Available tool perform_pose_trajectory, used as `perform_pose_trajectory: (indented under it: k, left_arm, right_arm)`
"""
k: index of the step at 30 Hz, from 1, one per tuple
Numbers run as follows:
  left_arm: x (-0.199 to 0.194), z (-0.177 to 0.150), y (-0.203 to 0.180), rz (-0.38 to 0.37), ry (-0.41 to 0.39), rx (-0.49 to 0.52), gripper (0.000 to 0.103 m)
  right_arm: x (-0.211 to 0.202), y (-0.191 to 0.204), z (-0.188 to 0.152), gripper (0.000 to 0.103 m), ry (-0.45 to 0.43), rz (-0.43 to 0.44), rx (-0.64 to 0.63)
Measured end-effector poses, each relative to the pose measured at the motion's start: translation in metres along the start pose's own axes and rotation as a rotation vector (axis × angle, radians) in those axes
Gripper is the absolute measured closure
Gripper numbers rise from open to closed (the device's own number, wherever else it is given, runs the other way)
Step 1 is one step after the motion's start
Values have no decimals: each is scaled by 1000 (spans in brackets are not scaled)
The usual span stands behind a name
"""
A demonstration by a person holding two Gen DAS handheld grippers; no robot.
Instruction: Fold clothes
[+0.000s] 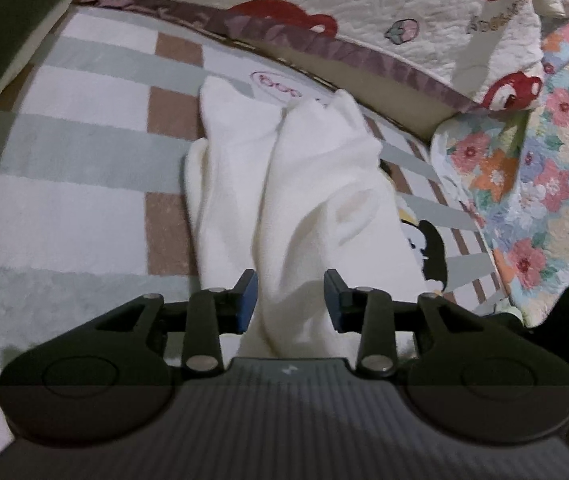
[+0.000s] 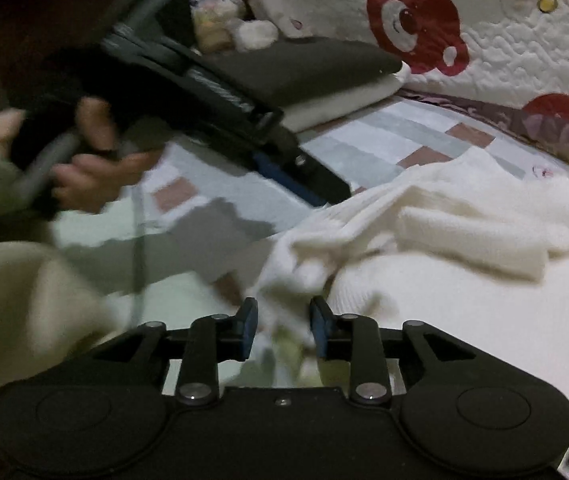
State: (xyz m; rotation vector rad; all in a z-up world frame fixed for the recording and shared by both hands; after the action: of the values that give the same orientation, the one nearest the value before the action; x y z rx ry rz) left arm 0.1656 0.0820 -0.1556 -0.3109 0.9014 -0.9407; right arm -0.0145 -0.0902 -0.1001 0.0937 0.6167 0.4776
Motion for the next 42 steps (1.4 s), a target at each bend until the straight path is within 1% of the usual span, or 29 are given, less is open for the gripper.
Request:
perform_pose_trajectory:
  k: [2, 5, 7, 10, 11, 12, 13, 14, 16, 17, 18, 19, 23, 24, 25, 26, 27, 28, 29, 30, 31, 32, 33, 35, 36, 37, 39, 41, 42]
  left_arm:
    - [-1, 1, -4, 0, 3, 15, 63]
    - [-1, 5, -7, -7, -8, 21, 62]
    - [3, 8, -6, -9, -3, 9, 58]
    - [11, 12, -3, -7, 31, -17, 58]
    - [12, 11, -5, -13, 40, -11, 58]
    - [13, 11, -7, -19, 49, -4, 57]
    - [15, 10, -10, -20, 58, 25, 56]
    - [18, 8, -15, -22, 83, 76, 56]
    - [26, 2, -25, -21, 140, 174, 55]
    - [29, -1, -29, 2, 160, 227, 55]
    - [32, -5, -34, 27, 179, 280, 55]
    - [34, -6, -35, 35, 187, 294, 55]
    - [44, -4, -27, 61, 176, 193, 55]
    - [48, -4, -24, 72, 171, 169, 54]
    - [52, -3, -24, 73, 170, 171, 52]
    - [56, -3, -26, 68, 167, 192, 51]
    - [58, -3, -30, 70, 154, 220, 54]
    - [60, -2, -33, 72, 140, 248, 67]
    - [58, -2, -40, 65, 132, 294, 84]
    - [56, -2, -47, 57, 123, 342, 93]
    - [49, 1, -55, 57, 95, 381, 93]
    - [39, 5, -60, 57, 65, 392, 93]
    - [29, 9, -59, 58, 46, 374, 94]
    - [15, 12, -50, 55, 23, 327, 94]
    - [14, 9, -42, 58, 31, 300, 94]
    - [18, 3, -37, 74, 50, 295, 94]
    - [27, -11, -27, 108, 89, 289, 94]
    - [32, -20, -28, 129, 85, 319, 94]
    - [32, -20, -28, 129, 78, 319, 94]
  right_arm:
    - [-29, 3, -10, 70, -12, -59, 19]
    - [-64, -1, -24, 70, -27, -207, 13]
    - [-72, -2, -33, 70, -8, -283, -28]
    - [-79, -4, -45, 68, 24, -392, -95]
    - [-82, -5, -49, 64, 35, -428, -118]
    - [-82, -5, -52, 60, 38, -439, -121]
    - [-81, -4, -54, 59, 38, -443, -119]
    - [-78, -4, -55, 57, 39, -453, -129]
    - [-71, -3, -59, 57, 35, -503, -175]
    - [-67, -2, -61, 56, 33, -530, -199]
    - [-65, -5, -63, 53, 19, -561, -186]
    - [-62, -8, -65, 50, 2, -594, -163]
    - [-55, -31, -73, 49, -1, -594, 85]
    - [-52, -35, -75, 46, -10, -602, 114]
    - [-49, -39, -78, 43, -21, -612, 136]
    - [-48, -43, -81, 35, -45, -621, 158]
    - [-50, -46, -81, 34, -74, -618, 189]
    - [-53, -50, -80, 35, -103, -612, 224]
    - [-56, -53, -79, 41, -133, -605, 258]
    - [-59, -57, -79, 70, -162, -598, 292]
    - [-65, -58, -75, 81, -200, -579, 312]
    - [-74, -57, -71, 81, -234, -586, 322]
    - [-82, -56, -67, 83, -265, -600, 331]
    - [-97, -61, -67, 84, -304, -595, 419]
    - [-98, -65, -70, 84, -295, -589, 451]
    - [-96, -67, -74, 84, -277, -590, 453]
    - [-82, -65, -81, 84, -209, -601, 379]
    - [-73, -59, -85, 84, -175, -609, 304]
    - [-72, -58, -87, 84, -172, -608, 293]
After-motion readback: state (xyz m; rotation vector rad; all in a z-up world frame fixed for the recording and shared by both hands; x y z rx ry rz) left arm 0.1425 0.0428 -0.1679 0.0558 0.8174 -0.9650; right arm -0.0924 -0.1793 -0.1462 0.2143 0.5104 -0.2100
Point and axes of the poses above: each gripper's, at about its wrist camera, not at the fingertips, and x roughly the way its jaws point, y to its left, z to its top, the point moved 1 cm from there along x, roughly the way its jaws point, and after that the axes turned 11 degrees about -y, right-handed, at the moved point
